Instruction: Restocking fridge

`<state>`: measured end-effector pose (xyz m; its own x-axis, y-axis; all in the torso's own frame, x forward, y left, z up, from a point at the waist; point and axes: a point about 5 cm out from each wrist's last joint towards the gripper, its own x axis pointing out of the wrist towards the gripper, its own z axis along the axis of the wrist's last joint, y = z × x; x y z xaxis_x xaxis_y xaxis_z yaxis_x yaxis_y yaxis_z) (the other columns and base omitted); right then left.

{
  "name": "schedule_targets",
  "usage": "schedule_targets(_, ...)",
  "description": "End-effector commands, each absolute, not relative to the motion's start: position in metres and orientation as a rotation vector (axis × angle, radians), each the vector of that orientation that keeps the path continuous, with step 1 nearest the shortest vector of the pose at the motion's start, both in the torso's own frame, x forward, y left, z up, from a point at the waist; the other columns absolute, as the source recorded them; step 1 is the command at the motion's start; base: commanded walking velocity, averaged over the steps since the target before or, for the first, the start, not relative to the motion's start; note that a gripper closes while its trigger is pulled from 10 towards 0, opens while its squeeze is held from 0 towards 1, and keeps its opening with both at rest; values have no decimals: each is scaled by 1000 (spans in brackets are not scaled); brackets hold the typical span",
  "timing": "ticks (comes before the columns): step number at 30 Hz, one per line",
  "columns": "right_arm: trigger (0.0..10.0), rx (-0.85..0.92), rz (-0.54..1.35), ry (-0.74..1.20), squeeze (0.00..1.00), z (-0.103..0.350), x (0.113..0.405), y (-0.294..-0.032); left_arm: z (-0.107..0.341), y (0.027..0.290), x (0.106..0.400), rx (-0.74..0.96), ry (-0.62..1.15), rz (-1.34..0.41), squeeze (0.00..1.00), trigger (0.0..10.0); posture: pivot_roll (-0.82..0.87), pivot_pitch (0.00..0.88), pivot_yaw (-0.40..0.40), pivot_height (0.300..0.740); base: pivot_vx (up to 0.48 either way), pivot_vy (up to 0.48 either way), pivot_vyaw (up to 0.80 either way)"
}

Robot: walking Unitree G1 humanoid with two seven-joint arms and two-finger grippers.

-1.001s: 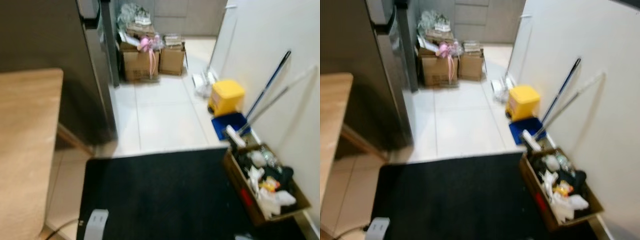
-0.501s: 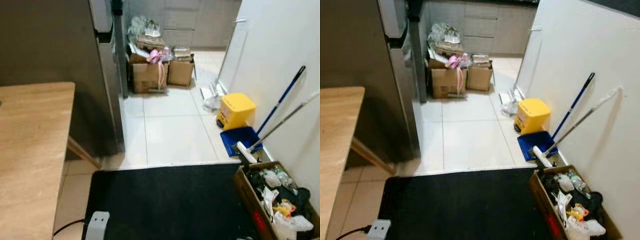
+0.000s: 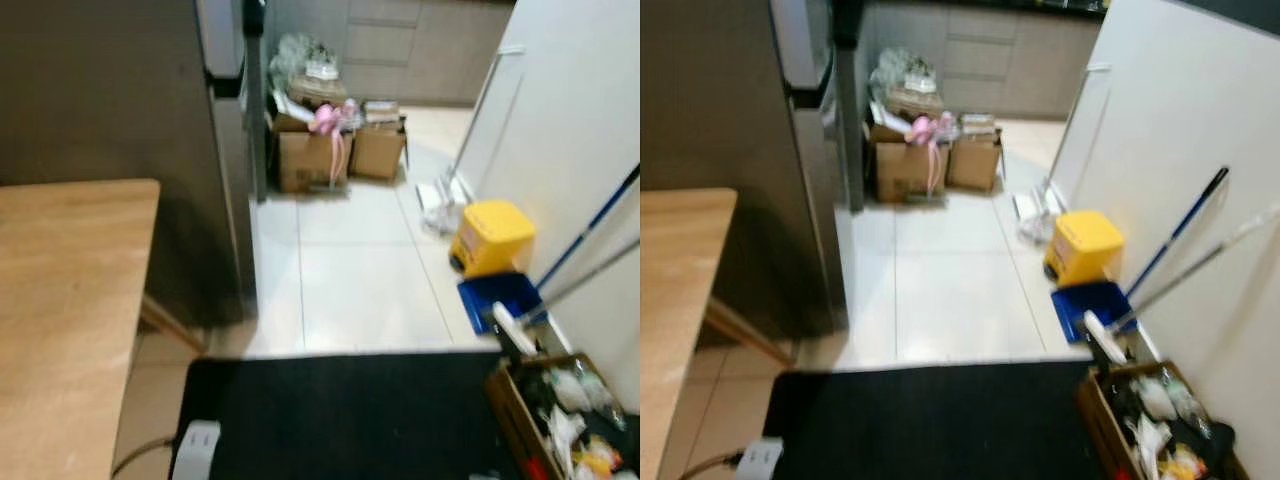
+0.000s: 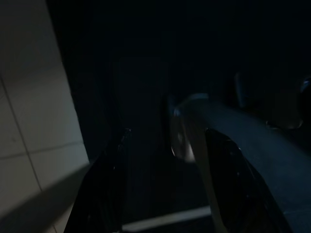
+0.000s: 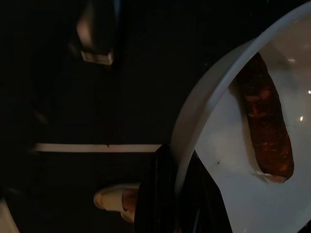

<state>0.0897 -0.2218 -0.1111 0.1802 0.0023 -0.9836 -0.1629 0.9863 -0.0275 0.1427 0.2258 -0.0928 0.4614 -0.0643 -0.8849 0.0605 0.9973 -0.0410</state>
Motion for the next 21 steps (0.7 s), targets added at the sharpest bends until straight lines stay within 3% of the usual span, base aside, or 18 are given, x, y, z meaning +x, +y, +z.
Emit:
schedule_targets(1,10000,-169,105,1391,0,-110,90,-227,-93,225,141,12,1098,-92,0,10000,2,14,-60,740,270,0,0)
schedule_targets(13,10000,-168,94,1394,0,-110,90,-227,-93,225,141,9,1099,-93,0,10000,0,17,-58,740,270,0,-632)
schedule_targets(21,10000,-164,89,1389,0,-110,90,-227,-93,226,141,4,1101,-90,0,10000,0,27,-58,740,270,0,0)
